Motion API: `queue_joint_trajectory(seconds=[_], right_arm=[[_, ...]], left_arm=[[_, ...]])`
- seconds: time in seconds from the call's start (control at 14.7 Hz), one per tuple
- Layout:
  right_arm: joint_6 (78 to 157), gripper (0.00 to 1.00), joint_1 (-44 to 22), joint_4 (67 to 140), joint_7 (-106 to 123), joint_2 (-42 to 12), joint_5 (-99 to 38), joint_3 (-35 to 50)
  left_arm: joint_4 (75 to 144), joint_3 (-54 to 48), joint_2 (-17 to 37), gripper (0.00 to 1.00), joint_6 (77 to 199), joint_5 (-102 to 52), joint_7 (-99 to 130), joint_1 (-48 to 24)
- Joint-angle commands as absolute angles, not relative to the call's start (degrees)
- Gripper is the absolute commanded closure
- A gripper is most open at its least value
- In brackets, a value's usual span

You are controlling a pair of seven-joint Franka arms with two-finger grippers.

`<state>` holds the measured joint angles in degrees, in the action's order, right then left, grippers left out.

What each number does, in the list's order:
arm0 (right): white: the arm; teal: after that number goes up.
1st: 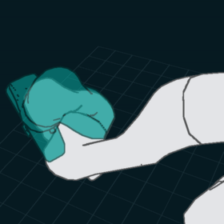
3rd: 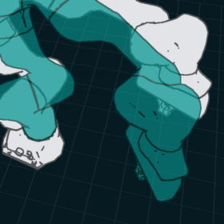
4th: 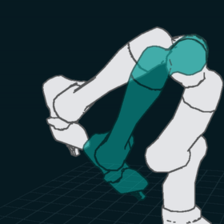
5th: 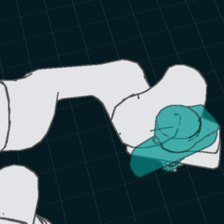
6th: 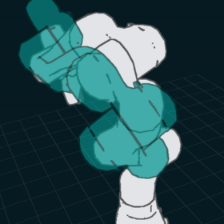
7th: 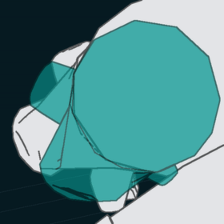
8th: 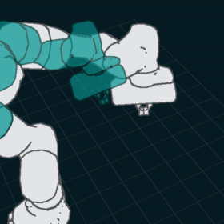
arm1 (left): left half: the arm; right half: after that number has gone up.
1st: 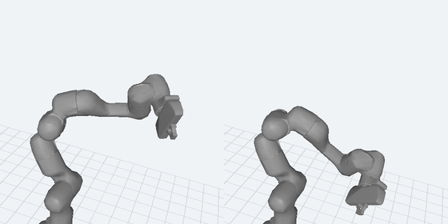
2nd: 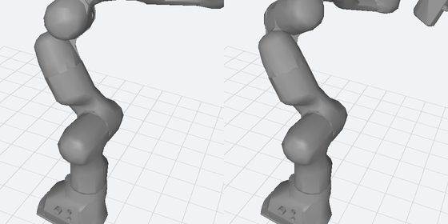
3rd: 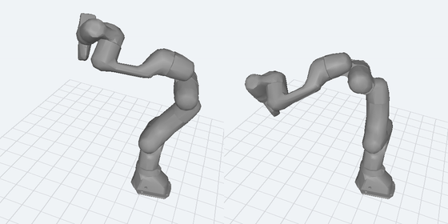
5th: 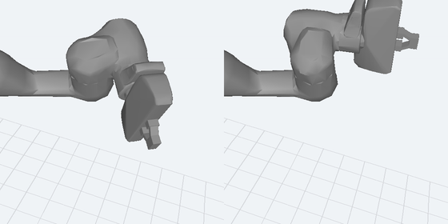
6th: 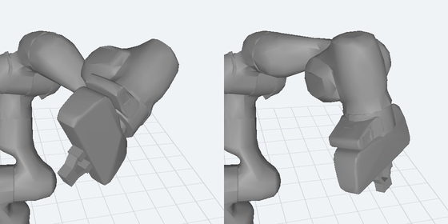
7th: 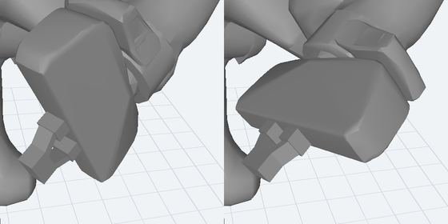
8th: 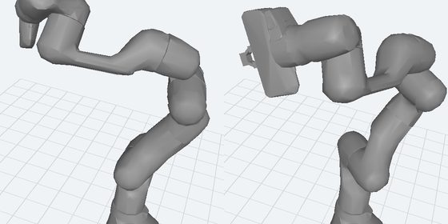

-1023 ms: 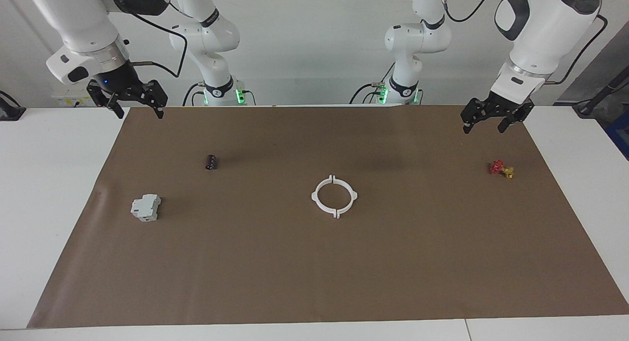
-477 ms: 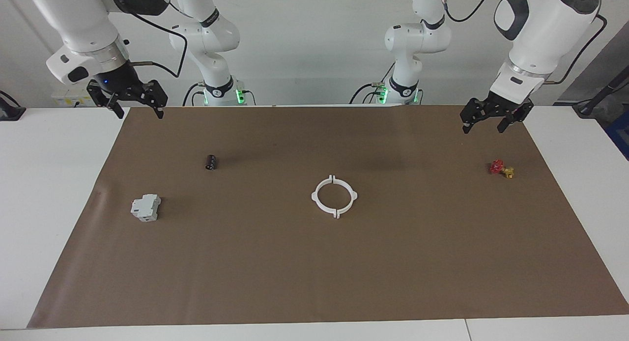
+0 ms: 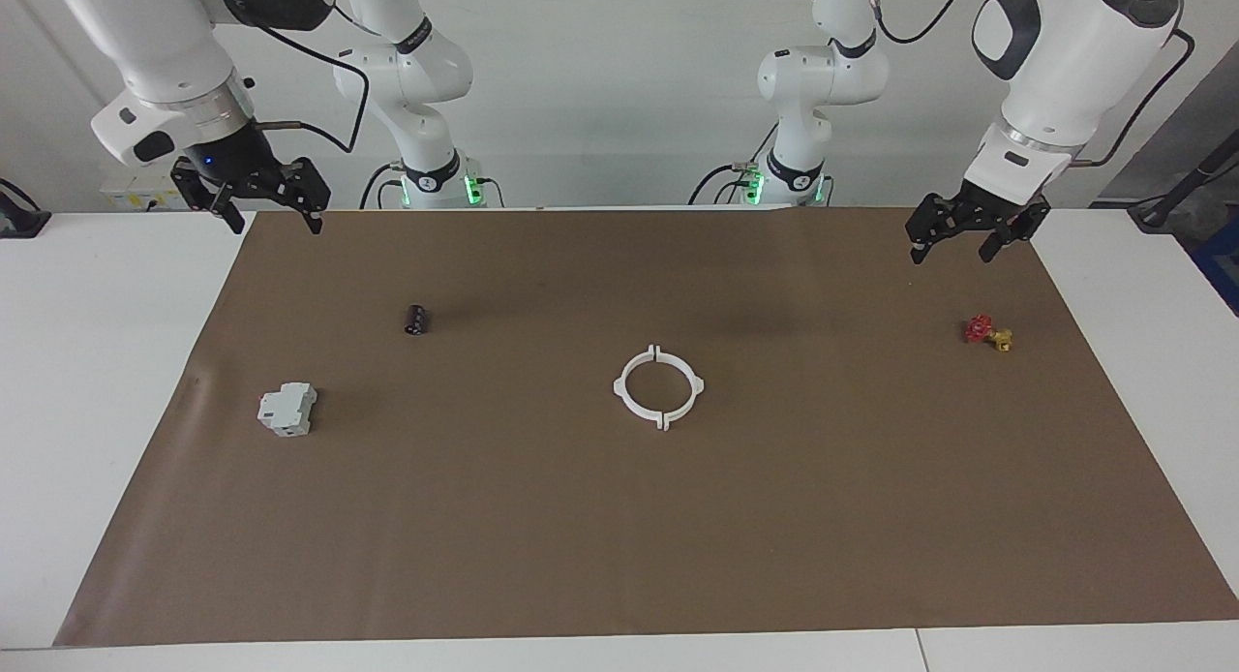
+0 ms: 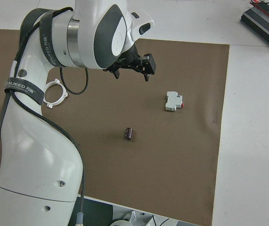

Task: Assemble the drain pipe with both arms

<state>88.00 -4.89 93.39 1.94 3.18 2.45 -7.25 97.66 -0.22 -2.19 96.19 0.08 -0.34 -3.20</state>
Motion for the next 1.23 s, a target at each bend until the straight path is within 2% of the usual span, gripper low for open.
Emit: queue_joint_trajectory(seconds=[0.0, 0.41, 1.16], right_arm=[[89.0, 0.00, -4.5, 95.3, 1.3, 4.7, 3.0, -6.9], [89.0, 0.00, -4.6, 95.3, 1.3, 4.7, 3.0, -6.9], [89.0, 0.00, -4.6, 95.3, 1.3, 4.7, 3.0, -6.9]], left_arm=[[98.3, -0.8, -2.7, 0.00, 97.3, -0.6, 0.3, -2.6], [98.1, -0.8, -2.5, 0.00, 97.7, -0.6, 0.3, -2.6], [93.3, -0.2, -2.0, 0.00, 89.5, -0.6, 0.0, -2.5]])
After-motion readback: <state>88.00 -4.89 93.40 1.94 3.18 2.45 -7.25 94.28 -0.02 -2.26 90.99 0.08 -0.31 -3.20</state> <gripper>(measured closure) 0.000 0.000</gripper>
